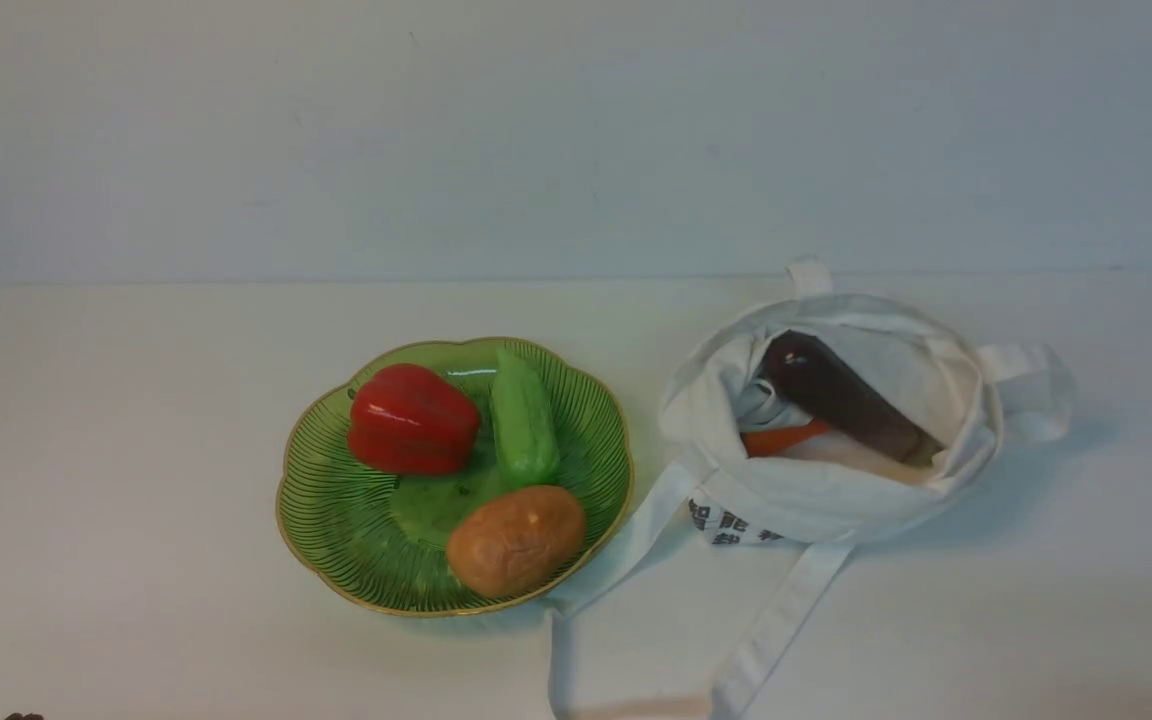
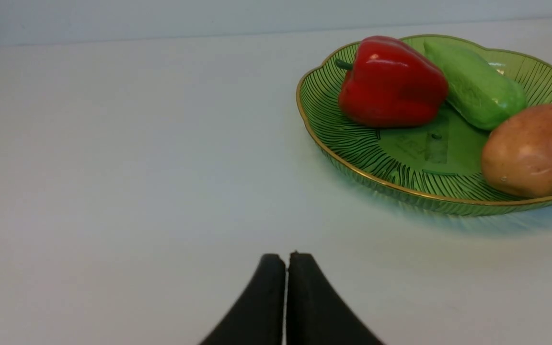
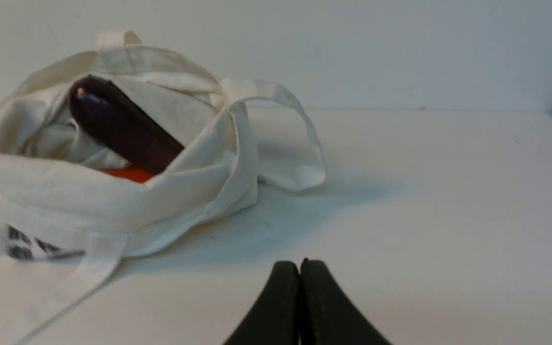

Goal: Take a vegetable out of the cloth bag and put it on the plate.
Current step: Use the right arm to grab an eggplant from the bag

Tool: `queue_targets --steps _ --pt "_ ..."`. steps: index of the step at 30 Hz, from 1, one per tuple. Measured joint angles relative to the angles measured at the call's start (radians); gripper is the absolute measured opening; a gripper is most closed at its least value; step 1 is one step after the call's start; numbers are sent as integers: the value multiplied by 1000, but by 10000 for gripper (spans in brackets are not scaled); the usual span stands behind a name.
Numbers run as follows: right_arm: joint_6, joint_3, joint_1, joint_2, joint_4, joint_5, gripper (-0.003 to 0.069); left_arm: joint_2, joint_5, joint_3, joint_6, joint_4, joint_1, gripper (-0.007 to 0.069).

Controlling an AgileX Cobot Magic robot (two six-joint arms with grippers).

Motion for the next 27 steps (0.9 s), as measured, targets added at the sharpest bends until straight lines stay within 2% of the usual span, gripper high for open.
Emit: queue_targets --steps 5,7,9,14,17,19,24,26,27 --pt "120 0 0 0 270 -186 -15 0 0 0 0 0 0 -8" --pt "179 0 0 0 428 -253 -15 0 0 0 0 0 0 -8" --pt "193 0 0 0 506 -279 -15 0 0 0 0 0 0 -8" --pt "222 0 0 0 594 -357 -15 0 0 0 0 0 0 -8" --pt "234 -5 0 0 607 -406 -15 0 0 0 0 0 0 -8" --pt "226 -80 0 2 542 -361 -15 0 0 0 0 0 0 -8" --pt "158 -376 0 160 324 -83 -15 0 0 0 0 0 0 -8" --pt "95 -494 0 288 273 63 -15 0 0 0 0 0 0 -8" --pt "18 -590 0 388 255 193 -15 0 0 0 0 0 0 -8"
